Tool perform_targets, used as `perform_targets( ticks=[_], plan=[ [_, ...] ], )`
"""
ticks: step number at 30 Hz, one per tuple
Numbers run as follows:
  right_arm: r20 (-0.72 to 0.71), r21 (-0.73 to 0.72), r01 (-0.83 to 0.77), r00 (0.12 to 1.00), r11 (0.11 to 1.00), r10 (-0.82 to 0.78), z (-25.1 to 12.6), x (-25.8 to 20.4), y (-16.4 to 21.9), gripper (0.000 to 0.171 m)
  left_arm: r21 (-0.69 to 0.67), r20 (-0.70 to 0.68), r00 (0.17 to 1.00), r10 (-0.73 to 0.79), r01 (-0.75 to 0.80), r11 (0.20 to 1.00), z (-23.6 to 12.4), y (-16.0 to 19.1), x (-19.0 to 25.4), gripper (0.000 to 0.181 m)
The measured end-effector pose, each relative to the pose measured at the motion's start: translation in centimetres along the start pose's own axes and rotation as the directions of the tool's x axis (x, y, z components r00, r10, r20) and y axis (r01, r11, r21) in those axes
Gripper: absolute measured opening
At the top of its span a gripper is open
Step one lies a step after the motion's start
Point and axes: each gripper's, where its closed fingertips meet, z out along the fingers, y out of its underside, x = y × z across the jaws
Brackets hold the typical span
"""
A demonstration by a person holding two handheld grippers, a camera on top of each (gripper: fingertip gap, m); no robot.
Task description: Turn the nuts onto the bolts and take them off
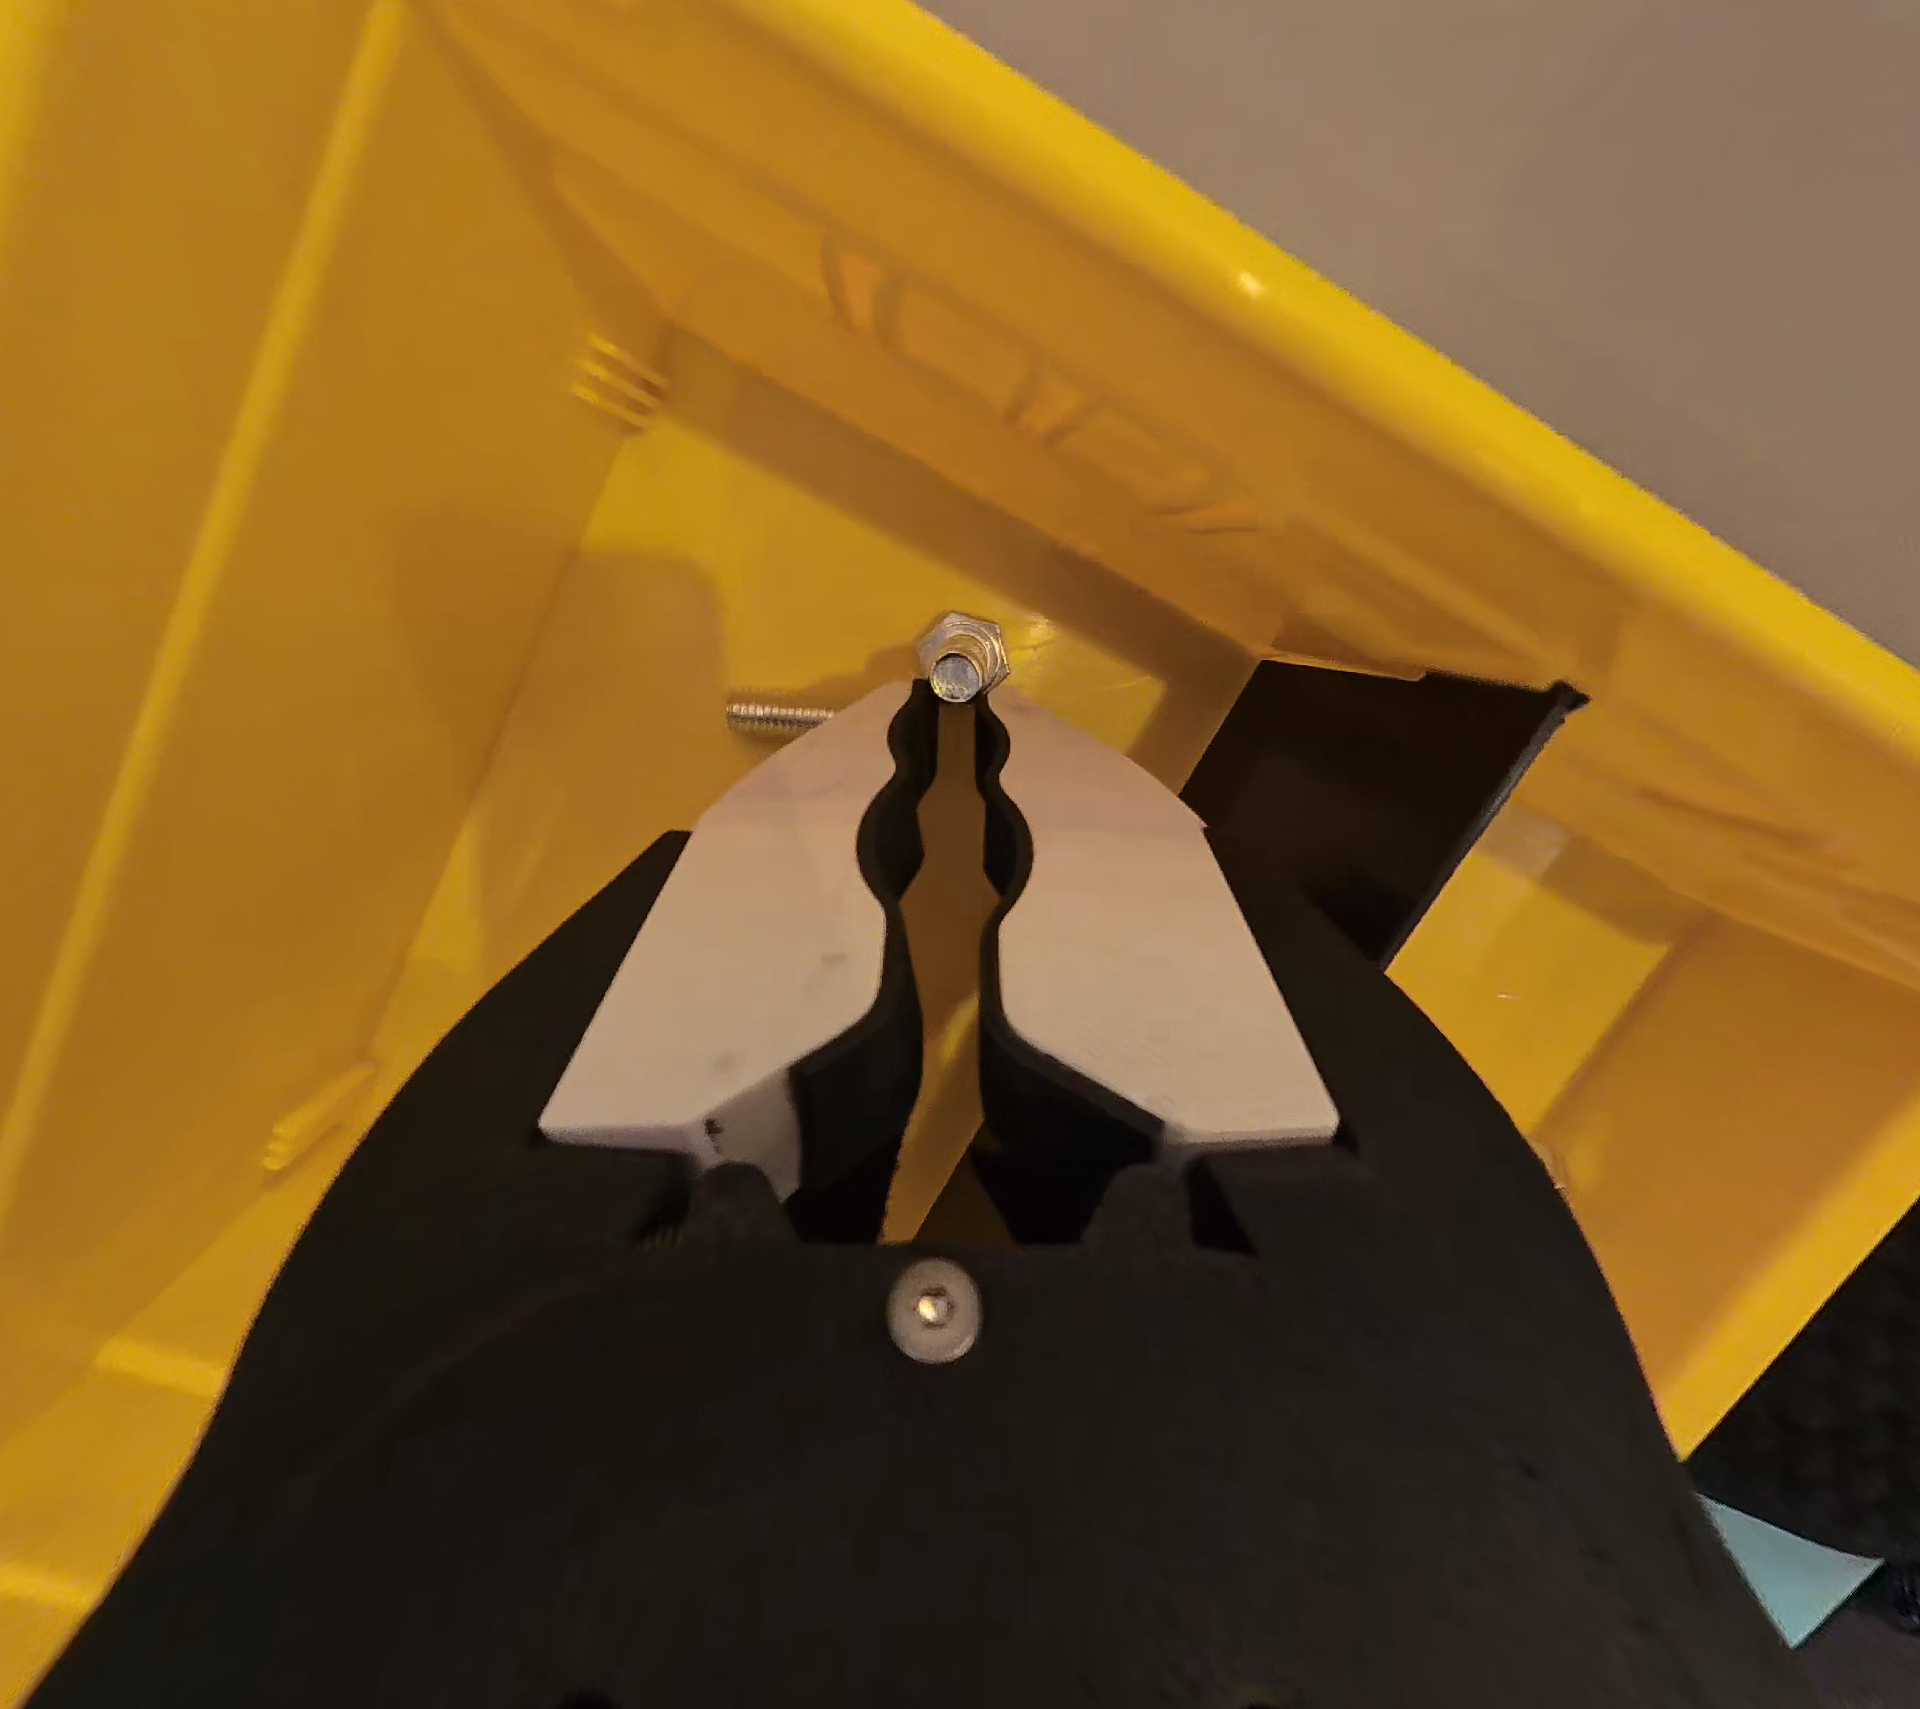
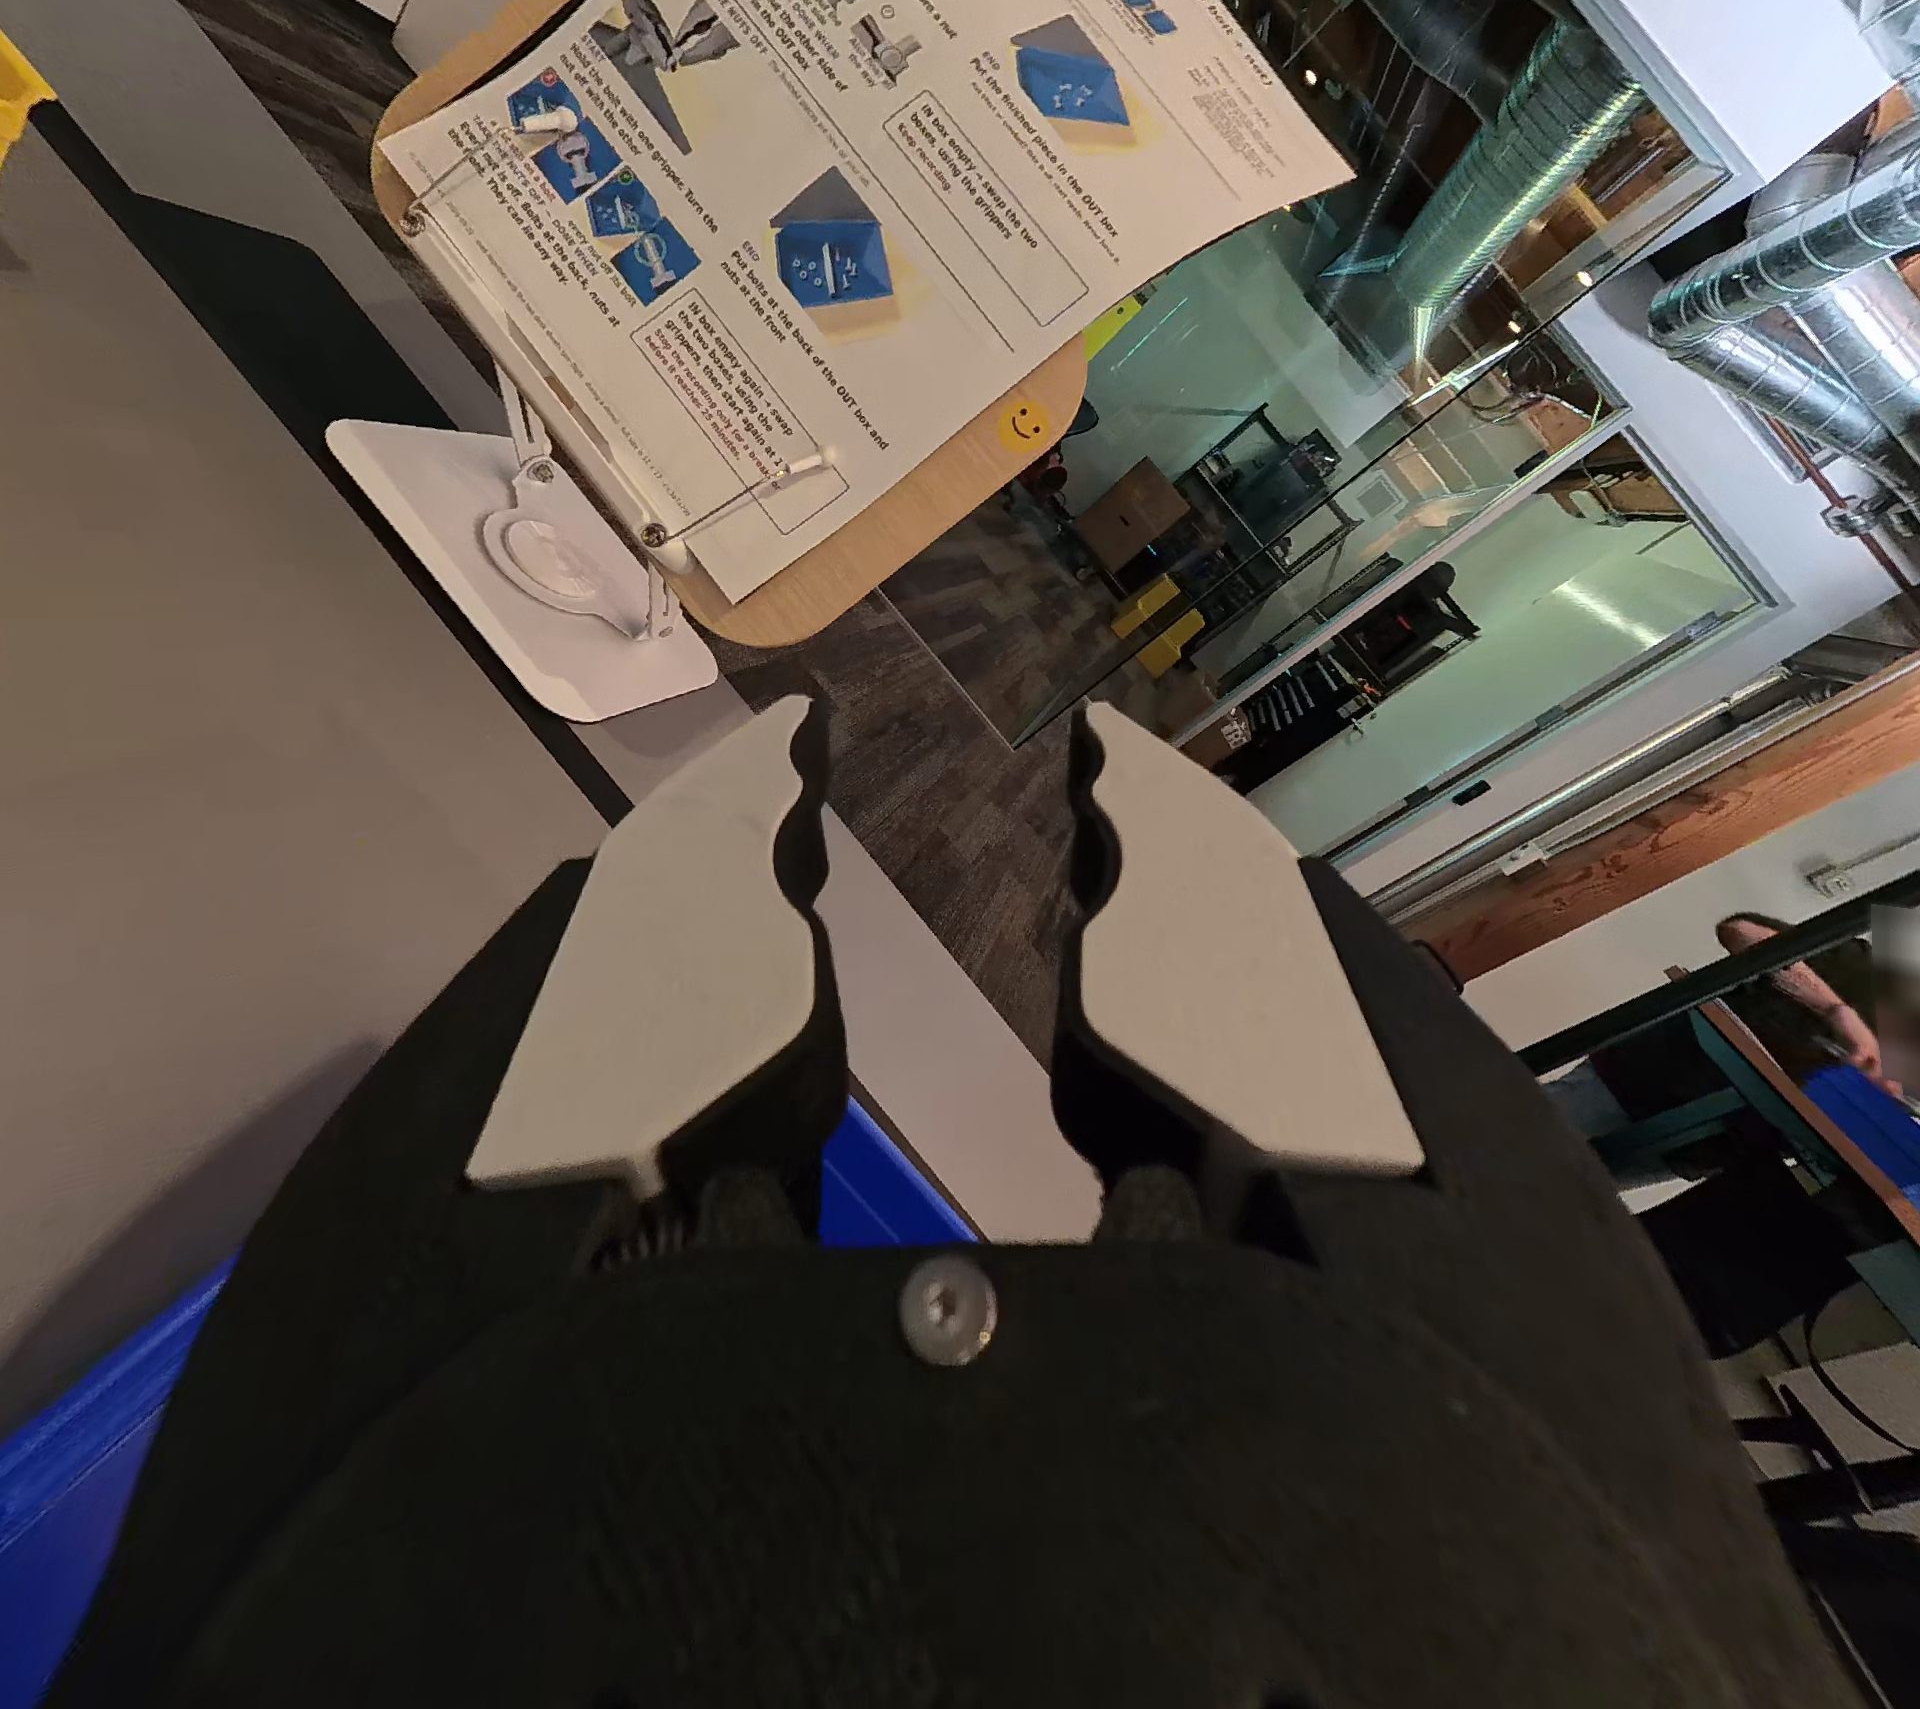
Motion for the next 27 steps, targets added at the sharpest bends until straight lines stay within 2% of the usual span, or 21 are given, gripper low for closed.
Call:
perform_targets(
  ticks=[5, 6, 10, 12, 15, 18, 21, 23, 25, 27],
  plan=[
    [0.005, -0.002, -0.002, 1.000, 1.000, 0.002, 0.1, -0.1, 0.1, 0.045, 0.152, 0.059, 0.996, -0.064, 0.054, 0.987, -3.0, -1.4, -0.9, 0.005],
    [0.007, -0.001, -0.001, 1.000, 1.000, 0.001, 0.2, -0.1, 0.1, 0.045, 0.206, 0.081, 0.993, -0.083, 0.065, 0.976, -4.1, -1.9, -1.0, 0.000],
    [0.022, -0.006, 0.008, 1.000, 1.000, -0.008, 0.6, -0.7, 0.0, 0.045, 0.503, 0.064, 0.988, -0.140, 0.089, 0.860, -9.4, -4.9, 0.3, 0.000],
    [0.035, -0.012, 0.017, 0.999, 1.000, -0.017, 0.9, -1.1, 0.0, 0.045, 0.558, 0.081, 0.985, -0.153, 0.083, 0.826, -10.8, -5.0, 0.7, 0.000],
    [0.054, -0.021, 0.035, 0.998, 0.999, -0.034, 1.3, -1.8, 0.0, 0.045, 0.428, 0.142, 0.978, -0.155, 0.080, 0.900, -9.5, -3.1, 0.7, 0.003],
    [0.066, -0.024, 0.044, 0.997, 0.999, -0.043, 1.5, -2.2, 0.0, 0.045, 0.201, 0.325, 0.941, -0.100, 0.035, 0.979, -7.0, -0.6, -1.5, 0.013],
    [0.077, -0.030, 0.053, 0.996, 0.998, -0.051, 1.6, -2.5, 0.0, 0.045, 0.058, 0.289, 0.957, -0.005, -0.013, 0.998, -4.2, 0.0, -1.2, 0.023],
    [0.079, -0.034, 0.058, 0.995, 0.998, -0.055, 1.6, -2.6, 0.1, 0.045, 0.011, 0.253, 0.966, 0.045, -0.050, 0.999, -2.9, -0.2, -1.1, 0.031],
    [0.083, -0.040, 0.057, 0.995, 0.998, -0.054, 1.6, -2.6, 0.3, 0.045, -0.009, 0.190, 0.980, 0.055, -0.054, 0.998, -1.9, -0.4, -0.8, 0.024],
    [0.081, -0.051, 0.059, 0.995, 0.997, -0.055, 1.6, -2.5, 0.6, 0.045, -0.038, 0.217, 0.976, 0.029, -0.021, 0.999, -1.8, -0.3, -2.2, 0.028]
  ],
)
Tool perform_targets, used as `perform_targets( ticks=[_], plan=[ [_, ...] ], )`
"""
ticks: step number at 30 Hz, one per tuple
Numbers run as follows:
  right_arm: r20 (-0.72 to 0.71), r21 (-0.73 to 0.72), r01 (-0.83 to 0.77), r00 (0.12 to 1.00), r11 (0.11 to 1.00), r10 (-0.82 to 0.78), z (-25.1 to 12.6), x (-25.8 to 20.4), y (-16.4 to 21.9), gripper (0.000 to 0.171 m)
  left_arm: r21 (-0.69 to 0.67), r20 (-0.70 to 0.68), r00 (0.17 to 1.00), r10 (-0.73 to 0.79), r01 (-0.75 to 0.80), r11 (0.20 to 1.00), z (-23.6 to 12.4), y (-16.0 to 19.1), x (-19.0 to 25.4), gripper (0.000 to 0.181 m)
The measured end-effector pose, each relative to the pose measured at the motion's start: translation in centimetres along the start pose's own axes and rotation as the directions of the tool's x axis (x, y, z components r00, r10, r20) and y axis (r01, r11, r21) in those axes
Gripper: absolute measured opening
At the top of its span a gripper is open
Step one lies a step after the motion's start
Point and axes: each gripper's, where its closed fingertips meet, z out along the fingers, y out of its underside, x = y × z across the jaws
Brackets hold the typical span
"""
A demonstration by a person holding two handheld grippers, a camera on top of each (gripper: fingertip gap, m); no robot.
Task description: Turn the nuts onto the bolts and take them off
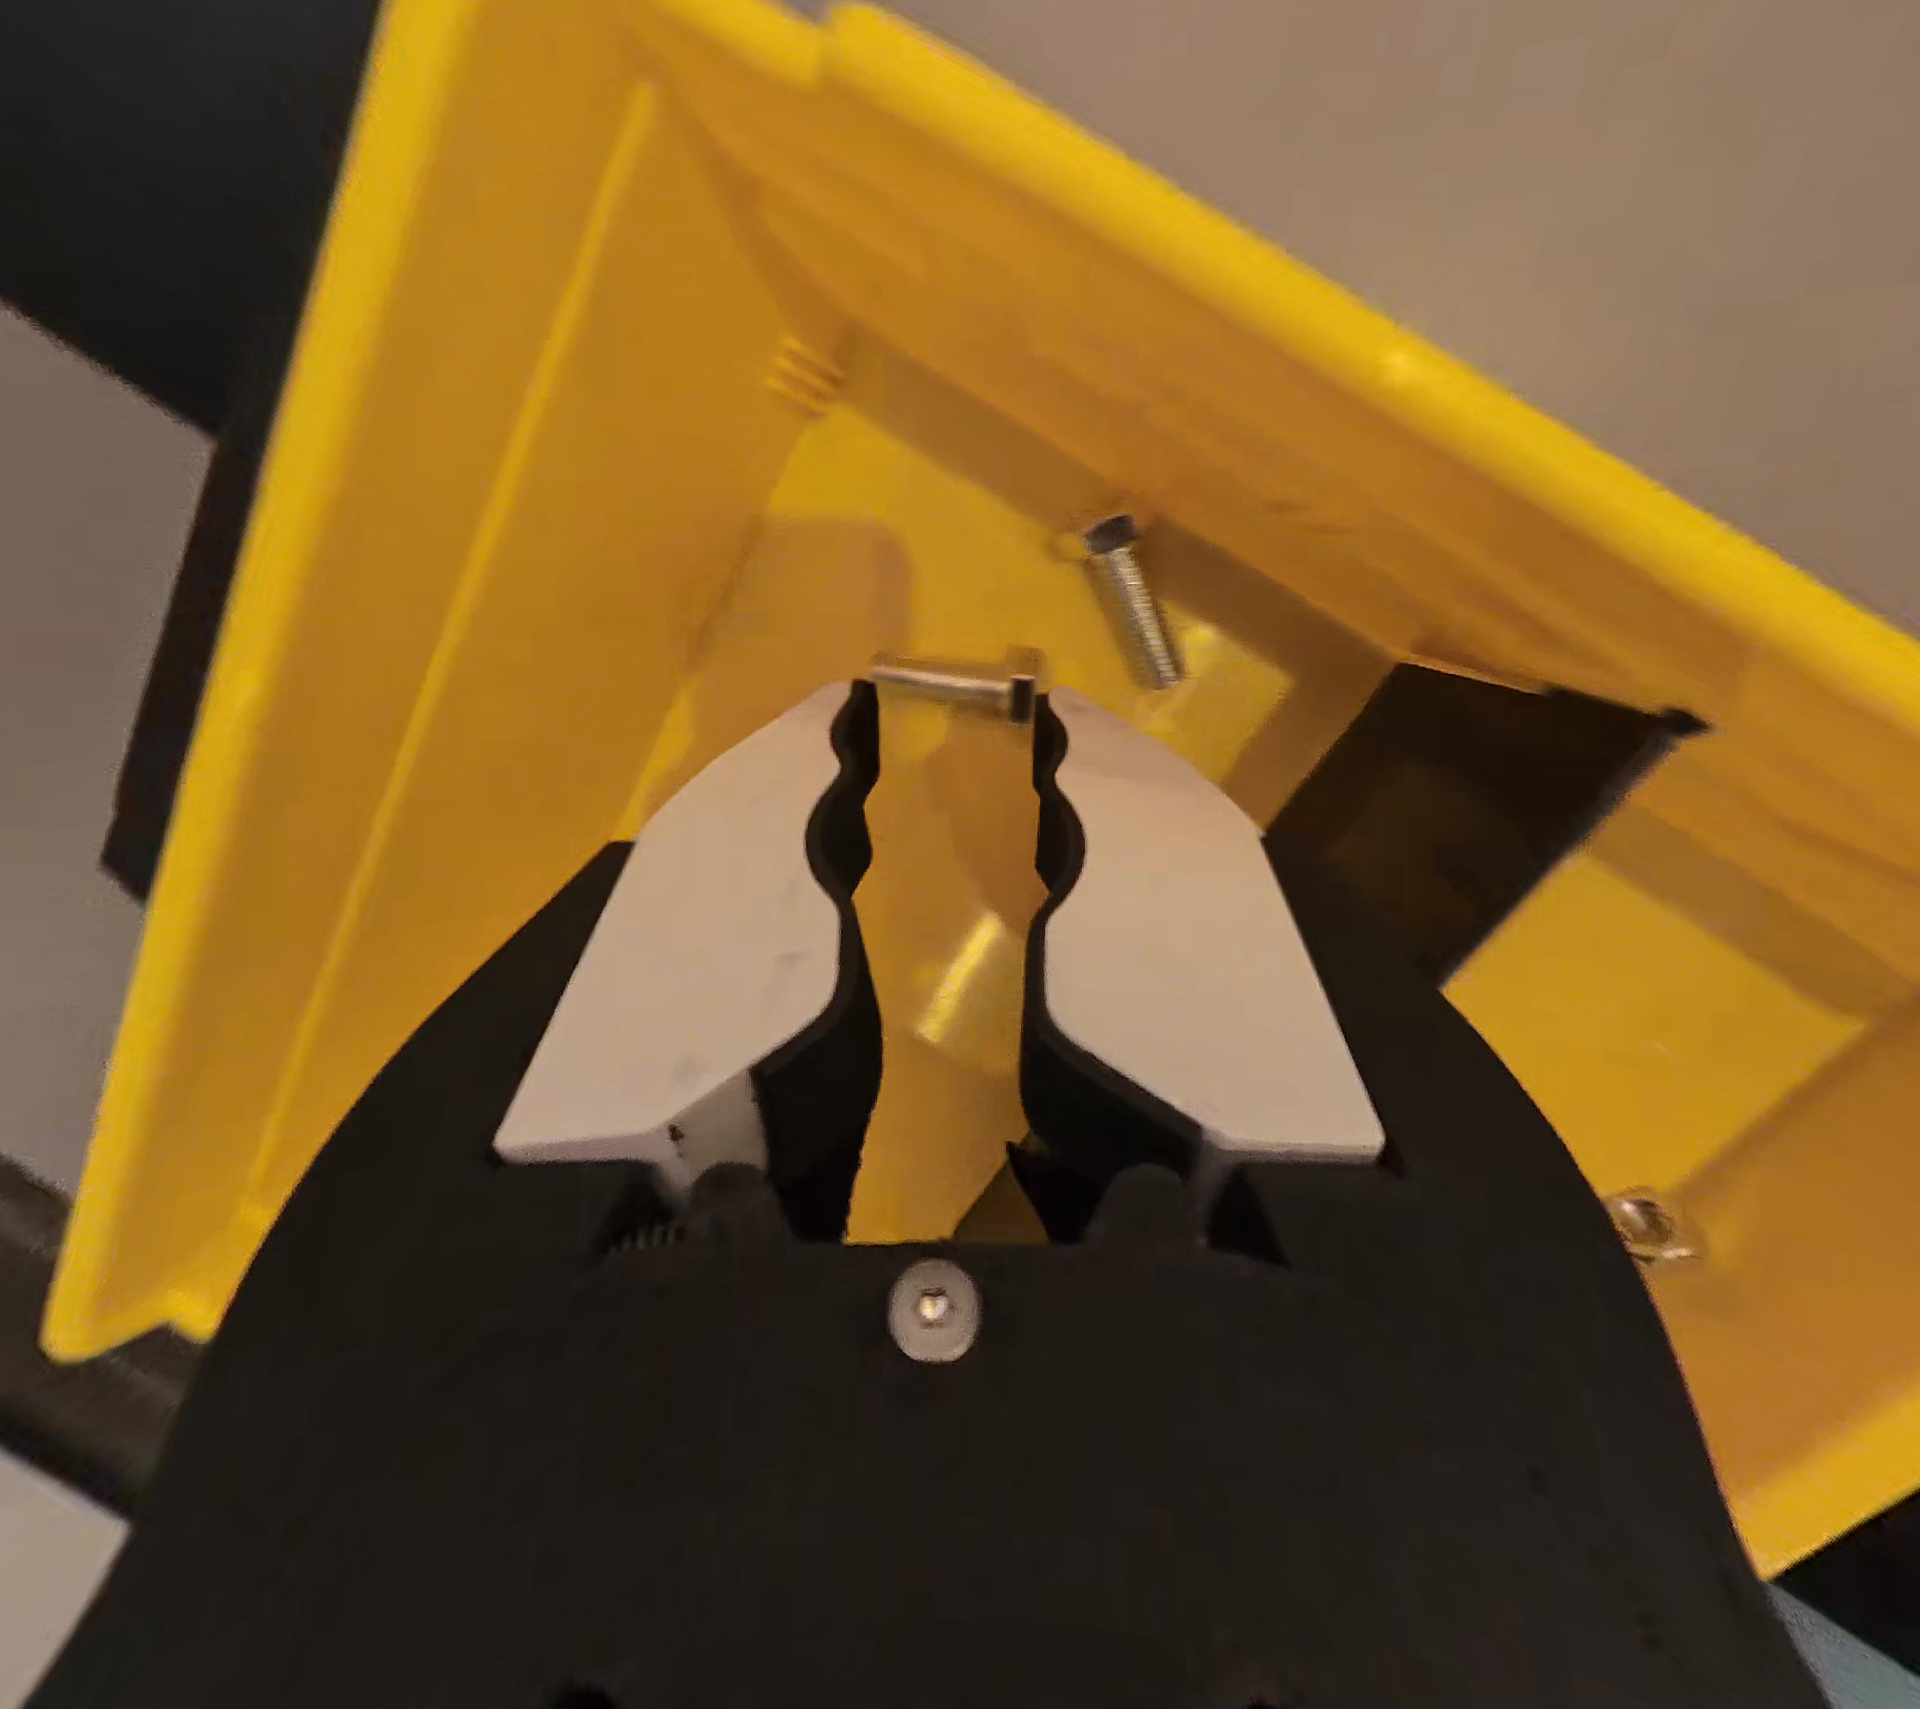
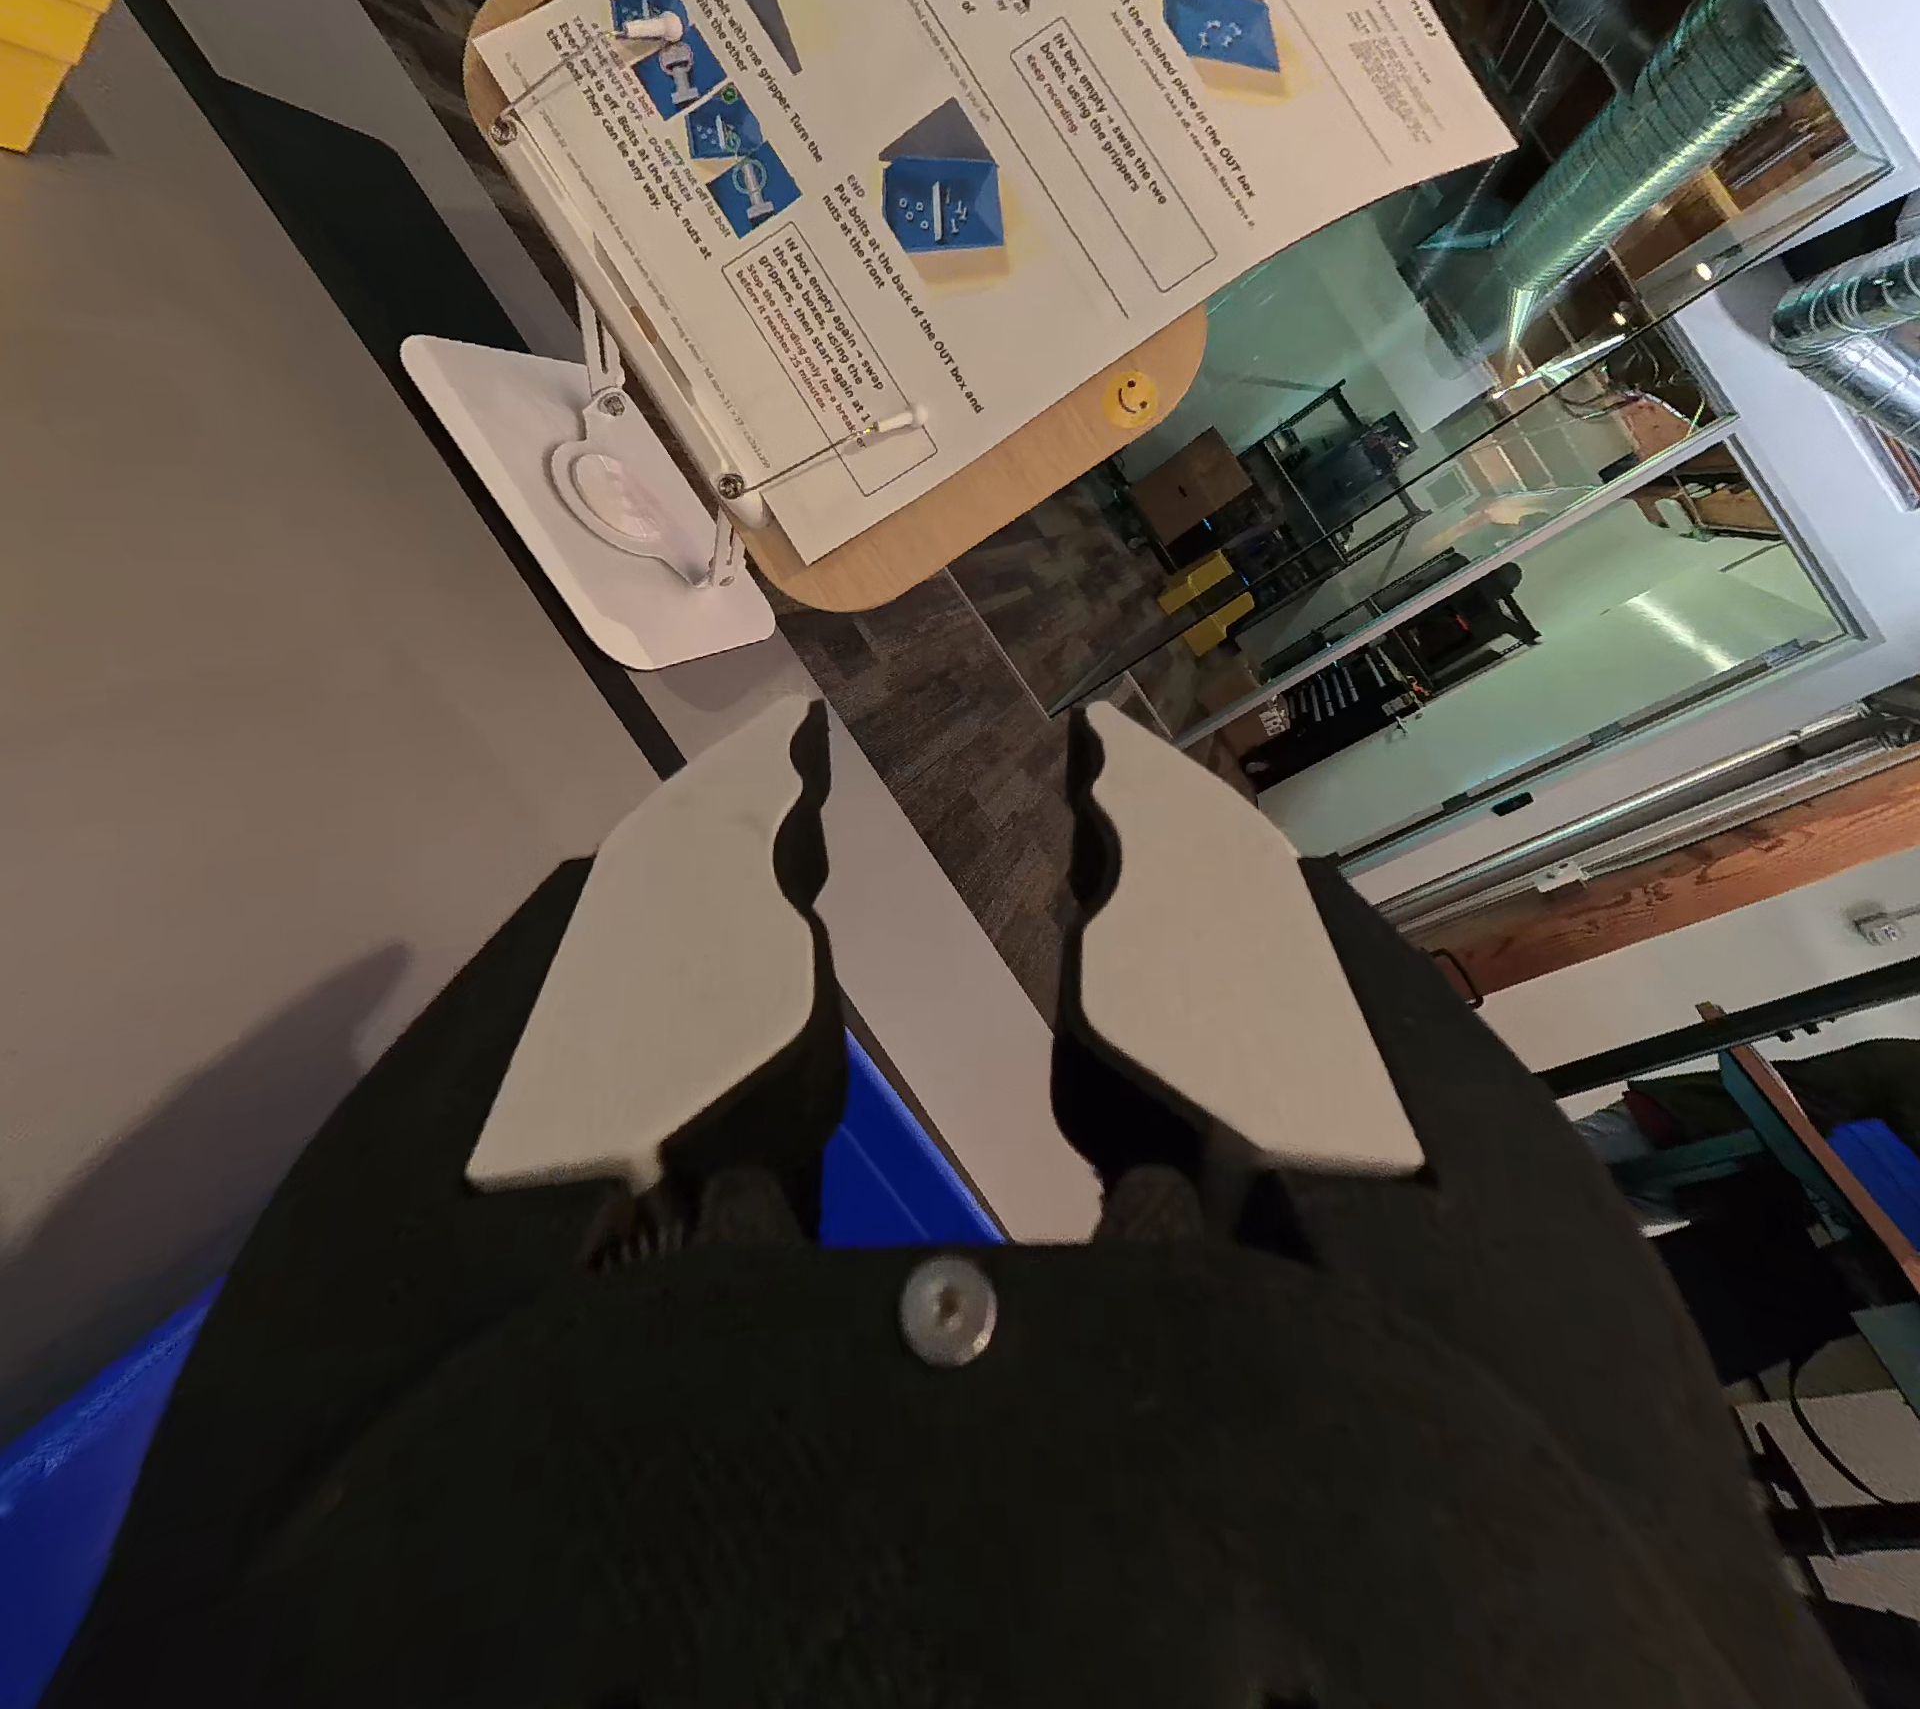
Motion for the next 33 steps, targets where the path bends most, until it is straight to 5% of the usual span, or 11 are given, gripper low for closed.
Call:
perform_targets(
  ticks=[9, 16, 20, 25, 33],
  plan=[
    [-0.003, -0.040, -0.003, 1.000, 0.999, 0.003, -0.1, 0.4, 1.1, 0.045, -0.070, -0.019, 0.898, -0.439, 0.437, 0.897, 1.0, 0.5, -0.4, 0.023],
    [0.013, -0.055, 0.010, 1.000, 0.998, -0.009, 0.1, 0.0, 1.2, 0.045, -0.151, 0.049, 0.933, -0.358, 0.361, 0.920, 2.8, 1.4, 0.0, 0.035],
    [0.023, -0.068, 0.019, 1.000, 0.998, -0.018, 0.2, -0.2, 1.4, 0.045, -0.191, 0.042, 0.938, -0.345, 0.346, 0.919, 3.0, 1.6, 0.2, 0.011],
    [0.027, -0.074, 0.028, 0.999, 0.997, -0.026, 0.1, -0.3, 1.5, 0.045, -0.253, 0.199, 0.950, -0.239, 0.286, 0.924, 2.5, 3.2, -1.9, 0.010],
    [0.022, -0.067, 0.013, 1.000, 0.998, -0.012, -0.2, 0.1, 1.6, 0.045, -0.011, 0.143, 0.933, -0.330, 0.335, 0.942, -1.9, 1.2, -1.6, 0.009]
  ],
)
